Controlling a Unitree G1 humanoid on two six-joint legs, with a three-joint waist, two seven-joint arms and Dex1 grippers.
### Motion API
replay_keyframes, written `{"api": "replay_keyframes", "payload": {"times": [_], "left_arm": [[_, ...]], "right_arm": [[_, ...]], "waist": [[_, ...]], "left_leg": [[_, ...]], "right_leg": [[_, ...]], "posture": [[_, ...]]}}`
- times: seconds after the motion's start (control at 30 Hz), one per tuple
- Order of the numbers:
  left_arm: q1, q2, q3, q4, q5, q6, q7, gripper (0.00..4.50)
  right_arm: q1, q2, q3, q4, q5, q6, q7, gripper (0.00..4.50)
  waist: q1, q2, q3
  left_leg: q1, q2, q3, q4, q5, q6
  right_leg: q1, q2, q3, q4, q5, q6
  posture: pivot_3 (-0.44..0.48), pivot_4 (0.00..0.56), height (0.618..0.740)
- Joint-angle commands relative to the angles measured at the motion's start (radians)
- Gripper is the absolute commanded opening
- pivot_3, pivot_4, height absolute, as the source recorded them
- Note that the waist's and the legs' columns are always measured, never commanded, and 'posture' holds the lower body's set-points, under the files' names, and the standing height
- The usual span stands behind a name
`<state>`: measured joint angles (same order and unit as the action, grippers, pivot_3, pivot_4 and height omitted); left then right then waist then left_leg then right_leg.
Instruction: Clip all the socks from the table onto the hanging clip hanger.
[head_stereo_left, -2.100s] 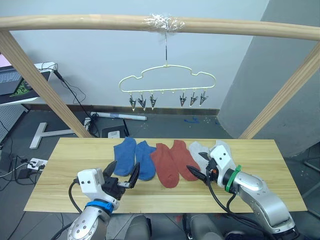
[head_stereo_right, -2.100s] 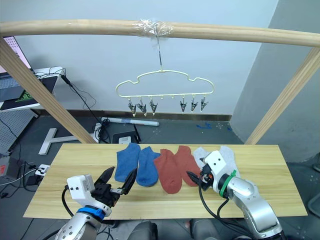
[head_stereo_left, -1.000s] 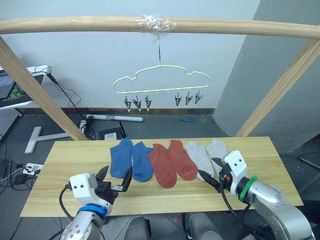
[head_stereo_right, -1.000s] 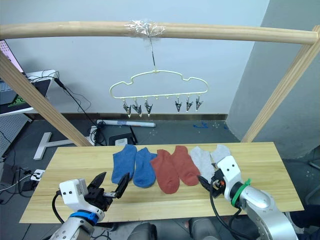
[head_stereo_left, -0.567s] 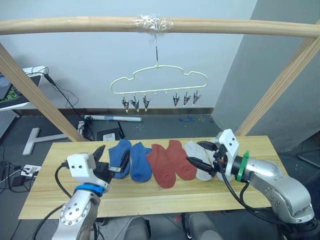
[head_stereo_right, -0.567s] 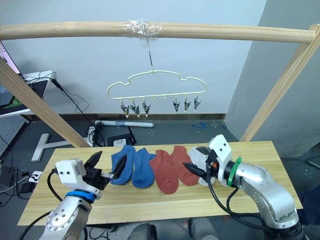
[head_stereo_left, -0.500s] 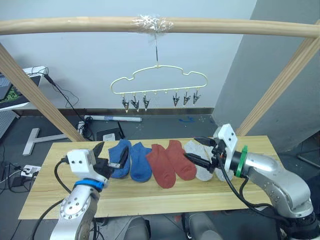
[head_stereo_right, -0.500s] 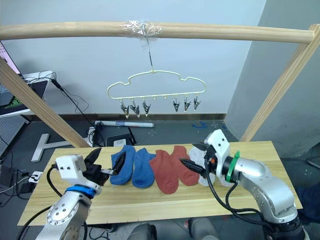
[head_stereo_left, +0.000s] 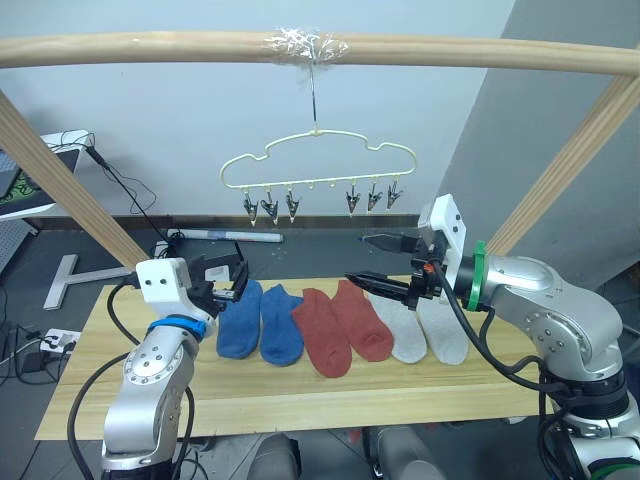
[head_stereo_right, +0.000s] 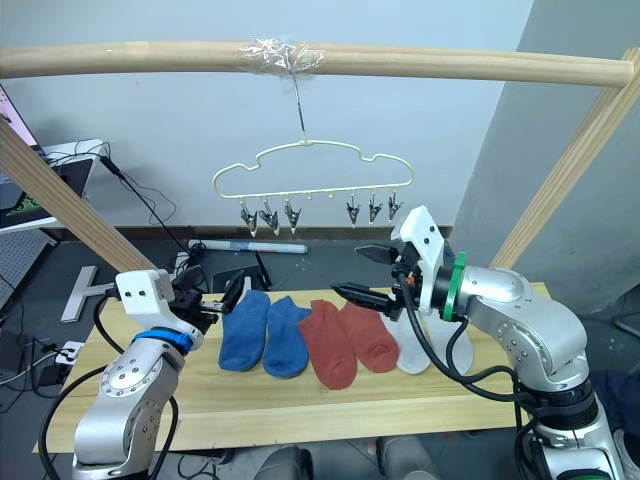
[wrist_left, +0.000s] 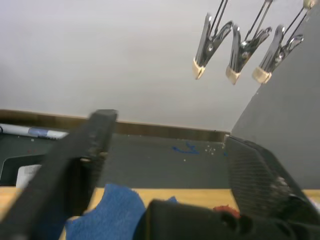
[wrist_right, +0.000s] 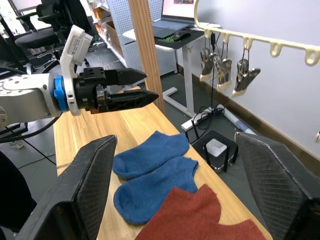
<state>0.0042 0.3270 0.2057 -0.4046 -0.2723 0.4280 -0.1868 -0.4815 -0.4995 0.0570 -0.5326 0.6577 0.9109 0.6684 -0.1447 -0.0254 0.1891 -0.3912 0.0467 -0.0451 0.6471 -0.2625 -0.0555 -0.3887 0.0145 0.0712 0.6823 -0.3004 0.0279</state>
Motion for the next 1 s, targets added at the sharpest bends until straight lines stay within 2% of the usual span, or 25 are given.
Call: {"api": "replay_keyframes", "payload": {"times": [0.03, 0.33, 0.43, 1.0], "left_arm": [[-0.03, 0.0, 0.01, 0.007, 0.008, -0.02, 0.0, 3.02], [-0.137, -0.011, -0.006, 0.069, 0.029, -0.026, 0.013, 3.02], [-0.175, -0.025, -0.018, 0.095, 0.043, -0.028, 0.024, 2.5], [-0.367, -0.066, -0.06, 0.248, 0.102, -0.05, 0.066, 2.5]], "right_arm": [[-0.008, 0.005, -0.008, -0.015, 0.022, -0.005, -0.007, 3.98], [-0.006, 0.003, -0.005, -0.034, 0.035, 0.006, -0.025, 3.98], [-0.009, 0.008, -0.004, -0.042, 0.042, 0.014, -0.036, 3.98], [0.002, 0.012, -0.004, -0.08, 0.079, 0.043, -0.089, 3.98]], "waist": [[0.0, 0.0, 0.0], [-0.001, 0.0, 0.0], [-0.002, 0.0, 0.0], [-0.015, 0.0, 0.0]], "left_leg": [[0.0, 0.0, 0.0, 0.0, 0.0, 0.0], [0.0, 0.0, 0.0, 0.001, 0.0, 0.0], [0.0, 0.0, 0.0, 0.001, 0.0, 0.0], [-0.001, 0.0, -0.002, 0.002, 0.0, 0.0]], "right_leg": [[0.0, 0.0, 0.0, 0.0, 0.0, 0.0], [0.0, 0.0, 0.0, 0.001, 0.001, 0.001], [0.0, 0.0, 0.0, 0.001, 0.001, 0.001], [0.0, 0.0, -0.001, 0.0, 0.001, 0.001]], "posture": [[-0.209, 0.143, 0.74], [-0.221, 0.15, 0.74], [-0.224, 0.154, 0.74], [-0.249, 0.162, 0.74]]}}
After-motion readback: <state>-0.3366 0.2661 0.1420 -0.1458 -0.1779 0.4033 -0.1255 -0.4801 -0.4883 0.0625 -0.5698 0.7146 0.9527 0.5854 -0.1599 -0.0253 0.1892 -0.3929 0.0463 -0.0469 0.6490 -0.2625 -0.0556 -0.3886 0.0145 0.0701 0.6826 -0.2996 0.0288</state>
